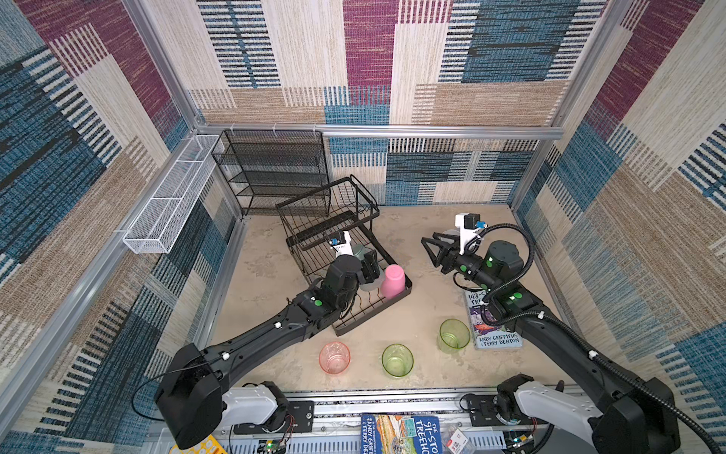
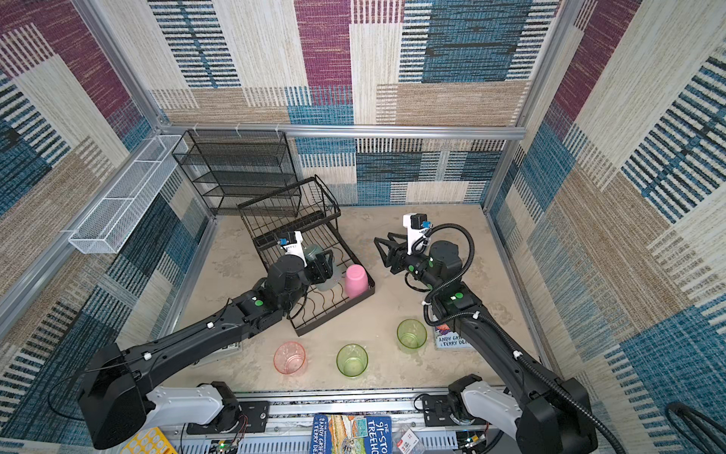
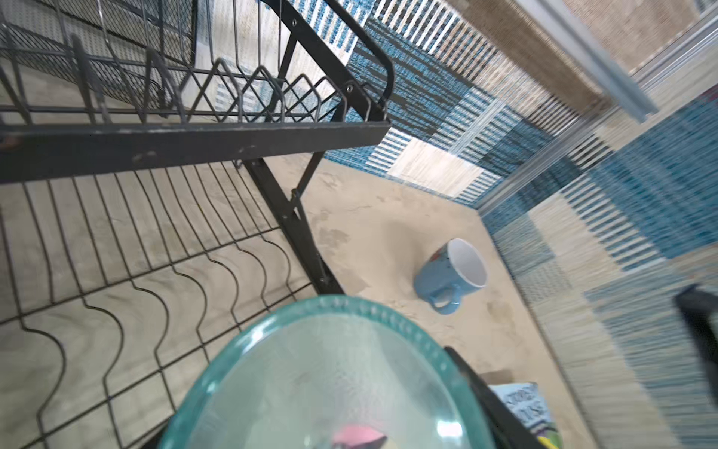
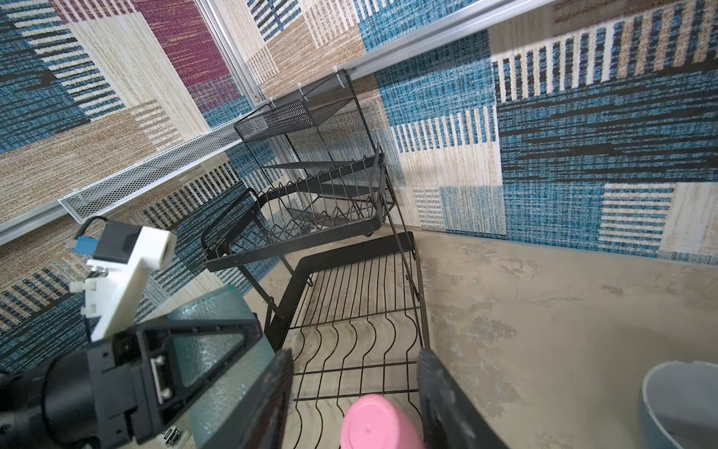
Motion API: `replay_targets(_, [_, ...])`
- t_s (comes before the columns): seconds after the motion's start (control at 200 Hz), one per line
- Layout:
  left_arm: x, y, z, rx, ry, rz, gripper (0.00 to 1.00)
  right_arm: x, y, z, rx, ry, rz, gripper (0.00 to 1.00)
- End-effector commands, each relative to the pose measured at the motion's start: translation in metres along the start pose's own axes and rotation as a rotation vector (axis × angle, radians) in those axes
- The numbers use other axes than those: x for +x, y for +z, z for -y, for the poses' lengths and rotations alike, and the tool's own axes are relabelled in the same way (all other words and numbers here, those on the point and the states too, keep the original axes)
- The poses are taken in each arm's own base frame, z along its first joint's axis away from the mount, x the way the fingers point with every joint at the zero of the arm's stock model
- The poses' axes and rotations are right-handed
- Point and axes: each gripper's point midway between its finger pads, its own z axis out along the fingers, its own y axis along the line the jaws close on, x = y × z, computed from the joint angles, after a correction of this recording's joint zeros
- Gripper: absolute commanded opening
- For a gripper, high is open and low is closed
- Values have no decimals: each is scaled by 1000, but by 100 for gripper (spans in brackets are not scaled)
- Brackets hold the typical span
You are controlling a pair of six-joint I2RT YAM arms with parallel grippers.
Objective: Load cups into a dish rack
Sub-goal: Place the cup upside down at the dish rack.
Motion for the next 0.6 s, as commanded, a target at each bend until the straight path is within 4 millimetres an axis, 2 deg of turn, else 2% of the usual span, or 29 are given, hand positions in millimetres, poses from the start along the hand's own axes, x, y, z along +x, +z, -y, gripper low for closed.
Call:
replay_targets(0.0, [-5, 10, -11, -87, 163, 100, 64, -2, -2, -2, -4, -12, 10, 54])
replay_targets(0.13, [5, 25, -17, -135, 224, 144, 64, -3, -7, -3, -2, -24, 22, 55])
replay_targets(0.245, [5, 36, -19, -177, 288, 186, 64, -1, -10, -4, -4, -28, 23, 56])
replay_targets(0.361, [1, 44, -18, -186, 310, 258, 64, 1, -11, -3, -2, -32, 23, 56])
replay_targets(0.596, [11, 59, -23, -202, 345, 298, 64, 3, -11, -4, -13, -40, 21, 56])
